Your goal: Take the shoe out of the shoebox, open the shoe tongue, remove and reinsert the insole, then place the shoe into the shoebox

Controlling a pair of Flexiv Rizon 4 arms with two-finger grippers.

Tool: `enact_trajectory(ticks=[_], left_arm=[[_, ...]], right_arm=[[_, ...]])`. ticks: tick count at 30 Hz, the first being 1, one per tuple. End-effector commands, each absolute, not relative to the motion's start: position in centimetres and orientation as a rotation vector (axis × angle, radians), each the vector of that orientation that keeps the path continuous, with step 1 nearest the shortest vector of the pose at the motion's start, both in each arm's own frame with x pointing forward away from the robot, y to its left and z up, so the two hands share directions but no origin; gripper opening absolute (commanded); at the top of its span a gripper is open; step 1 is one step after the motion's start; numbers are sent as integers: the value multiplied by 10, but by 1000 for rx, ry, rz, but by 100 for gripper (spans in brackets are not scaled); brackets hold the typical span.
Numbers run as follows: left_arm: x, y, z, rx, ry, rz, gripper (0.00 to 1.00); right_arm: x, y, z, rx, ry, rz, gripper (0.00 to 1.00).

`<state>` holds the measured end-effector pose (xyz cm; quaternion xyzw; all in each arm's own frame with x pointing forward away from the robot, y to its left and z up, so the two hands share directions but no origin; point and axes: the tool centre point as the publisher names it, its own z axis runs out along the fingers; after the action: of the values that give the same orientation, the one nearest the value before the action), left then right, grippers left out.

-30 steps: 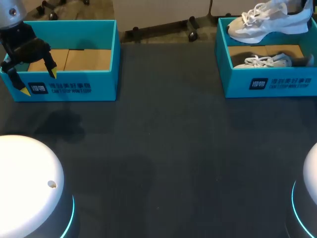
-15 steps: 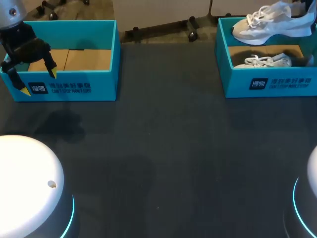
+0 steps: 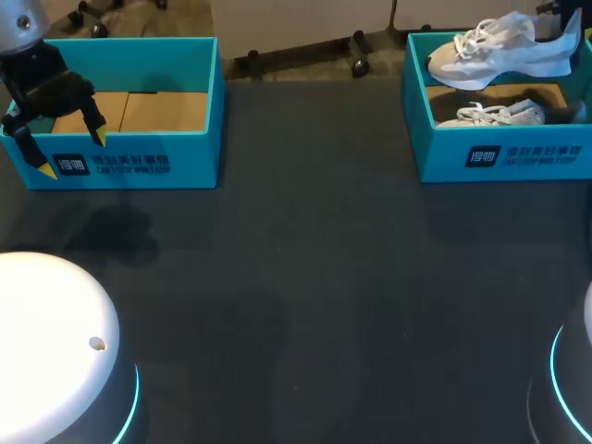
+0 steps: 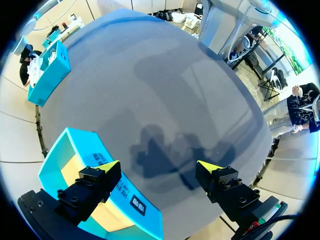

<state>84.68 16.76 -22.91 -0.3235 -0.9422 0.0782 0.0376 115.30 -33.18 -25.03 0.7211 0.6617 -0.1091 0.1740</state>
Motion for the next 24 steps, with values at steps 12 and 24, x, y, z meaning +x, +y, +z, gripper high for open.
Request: enact_trajectory(ticks=[12, 24], left_arm=[[847, 168, -229, -993, -2889, 238, 100], [847, 168, -229, -993, -2889, 238, 100]], right_arm=[[1149, -339, -278, 2075, 1894, -272, 0], [1152, -341, -294, 2093, 1905, -255, 0]])
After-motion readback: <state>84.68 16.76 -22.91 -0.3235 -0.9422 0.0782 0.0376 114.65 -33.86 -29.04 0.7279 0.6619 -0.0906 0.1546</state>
